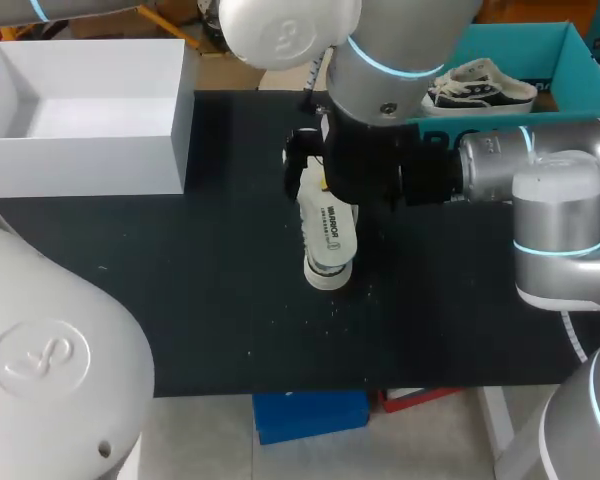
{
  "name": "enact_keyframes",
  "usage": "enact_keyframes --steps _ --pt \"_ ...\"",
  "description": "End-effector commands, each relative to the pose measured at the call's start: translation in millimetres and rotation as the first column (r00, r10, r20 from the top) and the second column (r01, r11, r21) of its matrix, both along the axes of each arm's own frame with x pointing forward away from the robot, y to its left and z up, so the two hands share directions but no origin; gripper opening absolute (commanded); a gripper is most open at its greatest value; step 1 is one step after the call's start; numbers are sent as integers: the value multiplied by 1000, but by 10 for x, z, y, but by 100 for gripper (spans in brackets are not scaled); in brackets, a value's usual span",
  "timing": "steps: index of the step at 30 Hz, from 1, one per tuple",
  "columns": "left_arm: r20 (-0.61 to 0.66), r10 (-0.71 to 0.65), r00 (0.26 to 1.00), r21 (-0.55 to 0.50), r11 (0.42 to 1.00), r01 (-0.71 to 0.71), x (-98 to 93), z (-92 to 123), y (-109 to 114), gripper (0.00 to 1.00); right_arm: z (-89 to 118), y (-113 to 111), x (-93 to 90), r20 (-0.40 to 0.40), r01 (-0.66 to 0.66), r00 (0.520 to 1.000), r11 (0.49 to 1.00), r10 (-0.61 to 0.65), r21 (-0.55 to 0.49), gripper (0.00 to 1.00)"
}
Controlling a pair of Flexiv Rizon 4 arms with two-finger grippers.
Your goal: Take the shoe out of the shoebox, open the shoe tongue, remove and reinsert the insole, then place the shoe into the shoebox
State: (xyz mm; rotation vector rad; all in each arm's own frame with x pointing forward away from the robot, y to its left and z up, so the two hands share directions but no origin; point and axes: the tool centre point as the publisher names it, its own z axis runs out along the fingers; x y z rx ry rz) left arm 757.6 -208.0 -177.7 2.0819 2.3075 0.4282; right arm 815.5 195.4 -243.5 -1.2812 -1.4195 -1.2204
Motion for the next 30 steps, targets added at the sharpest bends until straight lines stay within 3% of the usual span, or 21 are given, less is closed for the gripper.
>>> enact_keyframes --steps 1,12,30 --pt "-6 -29 1000 -81 996 28 60 -41 91 100 -4 14 -4 0 3 1000 1000 -3 0 0" --pt "-6 -48 999 -96 994 47 269 6 90 100 -4 14 -4 0 3 1000 1000 -3 0 0" --pt "-7 -67 998 -126 990 66 1164 80 171 100 -4 14 -4 0 3 1000 1000 -3 0 0"
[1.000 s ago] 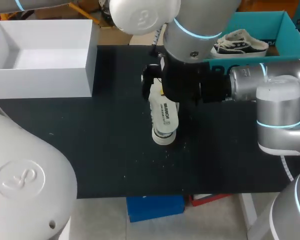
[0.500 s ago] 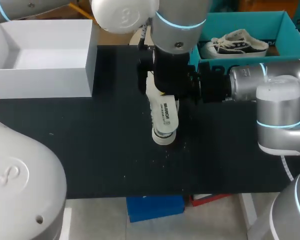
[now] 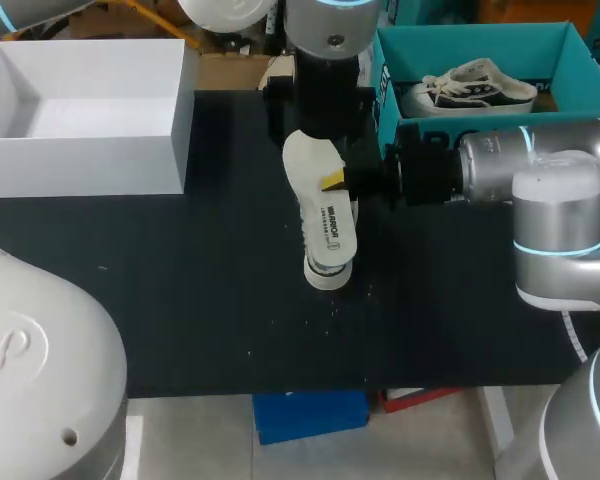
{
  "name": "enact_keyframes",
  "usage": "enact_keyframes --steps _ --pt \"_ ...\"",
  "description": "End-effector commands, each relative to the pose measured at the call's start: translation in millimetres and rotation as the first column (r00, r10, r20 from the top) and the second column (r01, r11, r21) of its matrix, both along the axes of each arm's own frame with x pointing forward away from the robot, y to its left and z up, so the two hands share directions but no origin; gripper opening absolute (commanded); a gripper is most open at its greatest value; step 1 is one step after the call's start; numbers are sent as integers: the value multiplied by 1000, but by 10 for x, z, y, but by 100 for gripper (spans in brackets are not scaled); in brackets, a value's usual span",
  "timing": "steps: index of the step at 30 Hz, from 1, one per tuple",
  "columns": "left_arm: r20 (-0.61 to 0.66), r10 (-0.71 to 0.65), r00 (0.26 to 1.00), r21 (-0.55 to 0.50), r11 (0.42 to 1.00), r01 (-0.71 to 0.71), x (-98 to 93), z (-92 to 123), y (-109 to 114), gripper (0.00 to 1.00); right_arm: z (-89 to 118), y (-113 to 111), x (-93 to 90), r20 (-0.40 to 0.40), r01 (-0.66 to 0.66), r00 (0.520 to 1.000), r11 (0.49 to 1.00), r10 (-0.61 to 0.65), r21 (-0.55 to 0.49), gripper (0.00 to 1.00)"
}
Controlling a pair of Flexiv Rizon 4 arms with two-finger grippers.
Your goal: Take the shoe out of the shoebox, open the shoe tongue, remove and reinsert the insole, then place the shoe into the shoebox
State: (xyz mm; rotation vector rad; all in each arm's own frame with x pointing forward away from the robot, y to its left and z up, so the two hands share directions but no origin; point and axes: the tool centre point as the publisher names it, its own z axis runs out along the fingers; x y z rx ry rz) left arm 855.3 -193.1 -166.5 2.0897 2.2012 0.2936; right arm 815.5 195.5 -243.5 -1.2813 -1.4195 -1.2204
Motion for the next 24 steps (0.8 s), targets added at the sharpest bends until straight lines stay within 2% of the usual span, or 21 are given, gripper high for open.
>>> enact_keyframes --steps 1,7,13,18,24 --pt "-16 -7 1000 -15 1000 6 218 -33 28 100 -4 14 -3 0 3 1000 1000 -3 0 0" --pt "-19 3 1000 -36 999 -3 490 -80 84 100 -4 14 -3 0 3 1000 1000 -3 0 0" --pt "-17 10 1000 -46 999 -10 653 -108 117 100 -4 14 -3 0 3 1000 1000 -3 0 0" --pt "-18 15 1000 -56 998 -16 649 -124 109 100 -4 14 -3 0 3 1000 1000 -3 0 0" --pt "-19 19 1000 -45 999 -20 435 -91 71 100 -4 14 -3 0 3 1000 1000 -3 0 0"
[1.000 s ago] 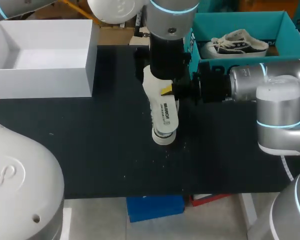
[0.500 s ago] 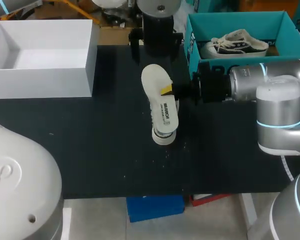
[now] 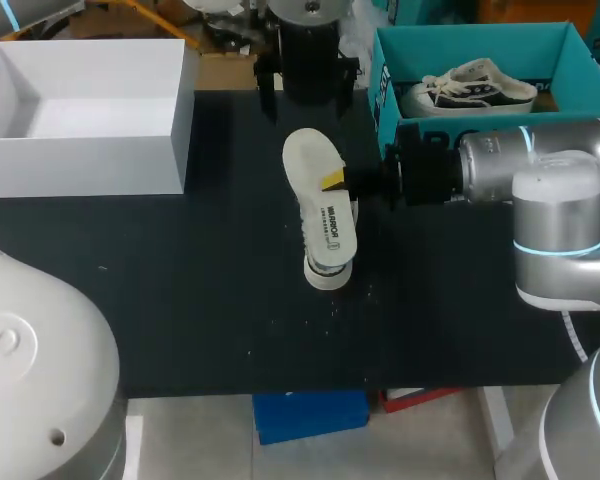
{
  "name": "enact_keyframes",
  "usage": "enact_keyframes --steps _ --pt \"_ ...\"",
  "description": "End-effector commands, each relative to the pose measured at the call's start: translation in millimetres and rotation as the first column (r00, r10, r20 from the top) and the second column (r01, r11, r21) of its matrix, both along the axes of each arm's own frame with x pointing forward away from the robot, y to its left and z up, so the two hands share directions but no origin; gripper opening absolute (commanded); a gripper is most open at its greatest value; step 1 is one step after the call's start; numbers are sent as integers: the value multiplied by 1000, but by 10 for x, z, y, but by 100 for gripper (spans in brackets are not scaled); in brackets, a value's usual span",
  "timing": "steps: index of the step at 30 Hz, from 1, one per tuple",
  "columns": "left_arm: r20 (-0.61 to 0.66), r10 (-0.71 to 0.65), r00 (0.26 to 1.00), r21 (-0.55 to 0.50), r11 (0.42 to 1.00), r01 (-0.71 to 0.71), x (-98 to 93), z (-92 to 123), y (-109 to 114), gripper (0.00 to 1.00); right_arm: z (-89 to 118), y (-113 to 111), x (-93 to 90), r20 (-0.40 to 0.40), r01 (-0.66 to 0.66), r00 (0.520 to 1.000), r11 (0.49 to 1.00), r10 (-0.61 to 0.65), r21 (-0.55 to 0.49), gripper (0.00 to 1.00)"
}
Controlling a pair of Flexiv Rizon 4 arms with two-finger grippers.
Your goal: Take the shoe out of the shoebox, open the shoe tongue, remove and reinsert the insole, then place the shoe into the shoebox
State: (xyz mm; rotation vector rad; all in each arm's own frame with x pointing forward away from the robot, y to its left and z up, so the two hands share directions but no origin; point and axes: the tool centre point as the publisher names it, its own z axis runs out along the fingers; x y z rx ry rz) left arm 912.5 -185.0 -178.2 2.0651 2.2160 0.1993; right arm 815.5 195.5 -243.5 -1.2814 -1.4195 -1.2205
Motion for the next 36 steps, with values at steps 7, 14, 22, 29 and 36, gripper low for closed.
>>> enact_keyframes --steps 7,14,22,29,36 --pt "4 36 999 16 999 -36 -534 23 16 100 -4 14 -3 0 3 1000 1000 -3 0 0" --pt "-15 54 998 17 998 -54 -918 -63 10 100 -4 14 -3 0 3 1000 1000 -3 0 0" --pt "-15 52 999 11 999 -52 -1278 -109 -27 100 -4 14 -3 0 3 1000 1000 -3 0 0" --pt "-11 41 999 5 999 -40 -1519 -151 -53 100 -4 14 -3 0 3 1000 1000 -3 0 0" --pt "-10 31 999 -11 999 -31 -1662 -159 -70 100 -4 14 -3 0 3 1000 1000 -3 0 0"
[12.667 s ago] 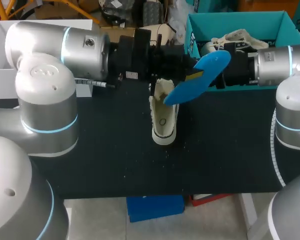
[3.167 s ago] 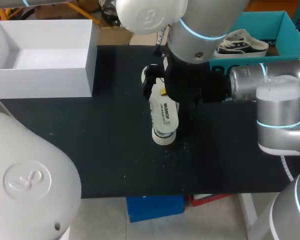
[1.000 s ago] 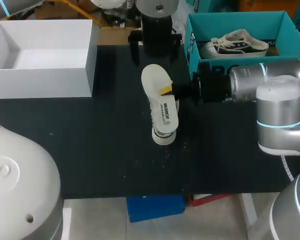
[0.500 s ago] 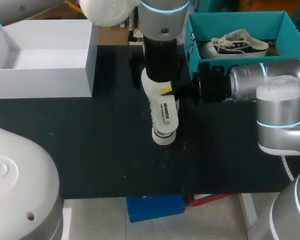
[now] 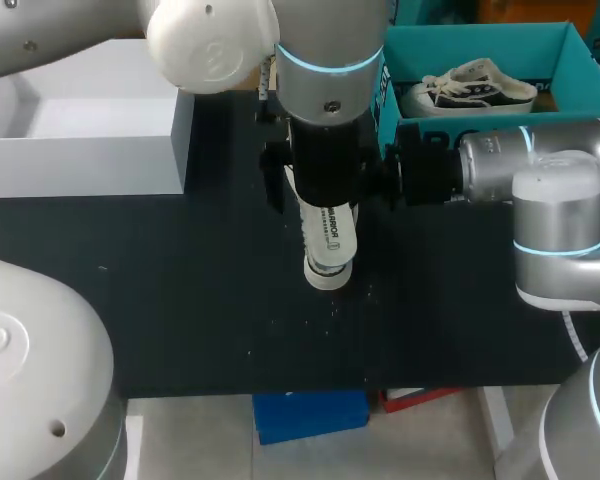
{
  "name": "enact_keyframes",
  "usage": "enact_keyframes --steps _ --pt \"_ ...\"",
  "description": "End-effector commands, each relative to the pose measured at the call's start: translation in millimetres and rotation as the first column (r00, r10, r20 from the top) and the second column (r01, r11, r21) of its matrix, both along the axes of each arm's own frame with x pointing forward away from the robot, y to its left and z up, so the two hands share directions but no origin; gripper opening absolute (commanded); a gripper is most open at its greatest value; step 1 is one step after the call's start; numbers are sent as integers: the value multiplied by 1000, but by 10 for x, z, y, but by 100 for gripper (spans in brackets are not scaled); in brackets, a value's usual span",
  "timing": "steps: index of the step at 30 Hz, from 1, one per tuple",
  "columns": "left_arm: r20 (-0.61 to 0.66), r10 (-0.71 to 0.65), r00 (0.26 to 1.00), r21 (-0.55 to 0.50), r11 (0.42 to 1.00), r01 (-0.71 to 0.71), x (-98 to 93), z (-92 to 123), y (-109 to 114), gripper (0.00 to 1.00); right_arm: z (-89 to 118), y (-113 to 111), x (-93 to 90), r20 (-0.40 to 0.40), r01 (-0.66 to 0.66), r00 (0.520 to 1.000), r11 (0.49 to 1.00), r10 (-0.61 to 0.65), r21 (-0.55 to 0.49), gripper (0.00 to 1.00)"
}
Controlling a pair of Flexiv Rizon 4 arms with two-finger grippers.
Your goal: Take the shoe out of the shoebox, open the shoe tongue, remove and reinsert the insole, then place the shoe into the shoebox
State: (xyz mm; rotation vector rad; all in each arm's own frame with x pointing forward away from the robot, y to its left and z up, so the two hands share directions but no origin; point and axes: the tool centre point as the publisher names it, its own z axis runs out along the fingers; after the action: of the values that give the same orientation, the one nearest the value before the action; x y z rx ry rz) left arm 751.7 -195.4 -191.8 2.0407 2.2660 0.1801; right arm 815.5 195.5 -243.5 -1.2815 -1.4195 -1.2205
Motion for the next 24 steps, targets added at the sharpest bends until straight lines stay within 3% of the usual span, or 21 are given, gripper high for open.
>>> enact_keyframes --steps 1,7,10,12,19,24 --pt "12 -3 1000 -13 1000 3 -62 -21 34 100 -4 14 -3 0 3 1000 1000 -3 0 0" --pt "19 -27 999 -64 998 28 -84 6 54 100 -4 14 -3 0 3 1000 1000 -3 0 0" --pt "62 -185 981 -311 930 195 -92 -21 176 100 -4 14 -3 0 3 1000 1000 -3 0 0" --pt "133 -269 954 -407 863 300 -116 -58 235 100 -4 14 -3 0 3 1000 1000 -3 0 0" --pt "218 -307 926 -515 770 377 -189 -155 318 100 -4 14 -3 0 3 1000 1000 -3 0 0" --pt "217 -302 928 -512 774 372 -190 -165 328 100 -4 14 -3 0 3 1000 1000 -3 0 0"
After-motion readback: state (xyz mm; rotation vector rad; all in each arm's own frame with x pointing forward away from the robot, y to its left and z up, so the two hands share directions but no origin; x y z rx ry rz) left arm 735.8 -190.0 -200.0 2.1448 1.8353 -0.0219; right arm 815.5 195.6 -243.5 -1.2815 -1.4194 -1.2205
